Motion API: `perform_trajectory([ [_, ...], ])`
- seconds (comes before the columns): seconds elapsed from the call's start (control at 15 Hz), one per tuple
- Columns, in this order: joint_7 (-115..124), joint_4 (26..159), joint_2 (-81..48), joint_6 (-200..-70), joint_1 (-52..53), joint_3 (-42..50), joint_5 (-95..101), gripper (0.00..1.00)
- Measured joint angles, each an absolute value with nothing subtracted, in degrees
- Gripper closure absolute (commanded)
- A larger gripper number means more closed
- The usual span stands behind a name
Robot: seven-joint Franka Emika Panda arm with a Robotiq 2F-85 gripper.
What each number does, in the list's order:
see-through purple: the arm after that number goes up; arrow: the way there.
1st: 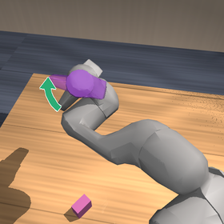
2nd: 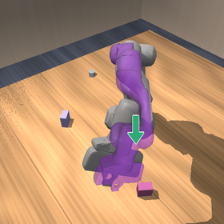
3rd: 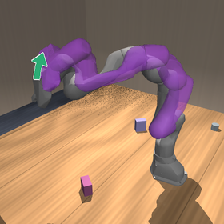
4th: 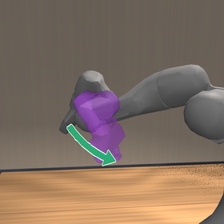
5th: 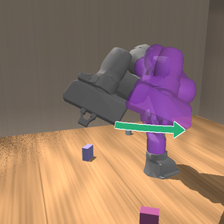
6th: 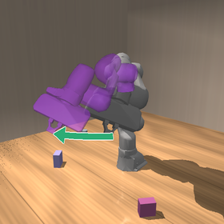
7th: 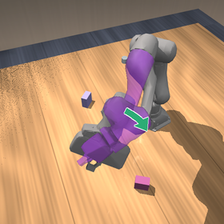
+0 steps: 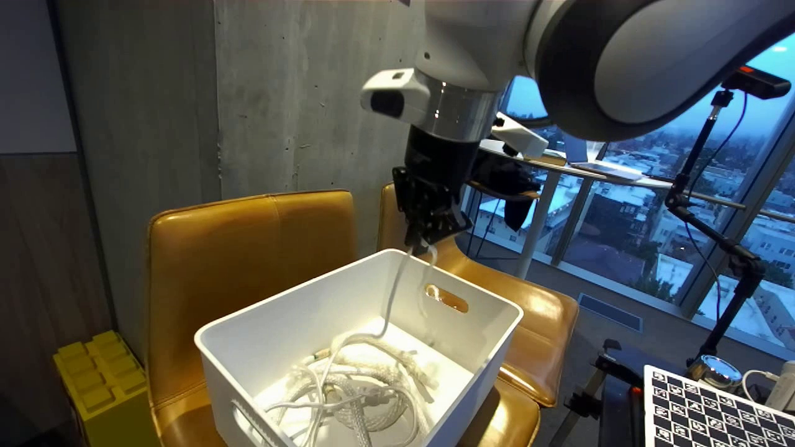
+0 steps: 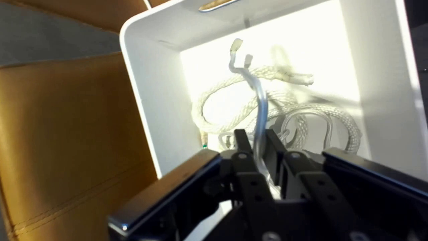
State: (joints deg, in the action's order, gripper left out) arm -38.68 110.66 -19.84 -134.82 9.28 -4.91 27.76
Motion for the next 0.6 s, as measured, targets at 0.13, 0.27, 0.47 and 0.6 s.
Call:
perform_trajectory([
  [0.13,-37.9,113.3,-19.8,-136.3,8.1,-4.9,27.6,0.36],
  [0.27,-37.8,115.1,-19.5,-137.3,6.5,-4.9,27.0,0.21],
  [0.47,-39.3,116.5,-18.4,-137.9,2.7,-4.7,23.2,0.02],
  [0.6,-42.0,116.9,-17.9,-138.4,-0.7,-4.2,20.1,0.0],
])
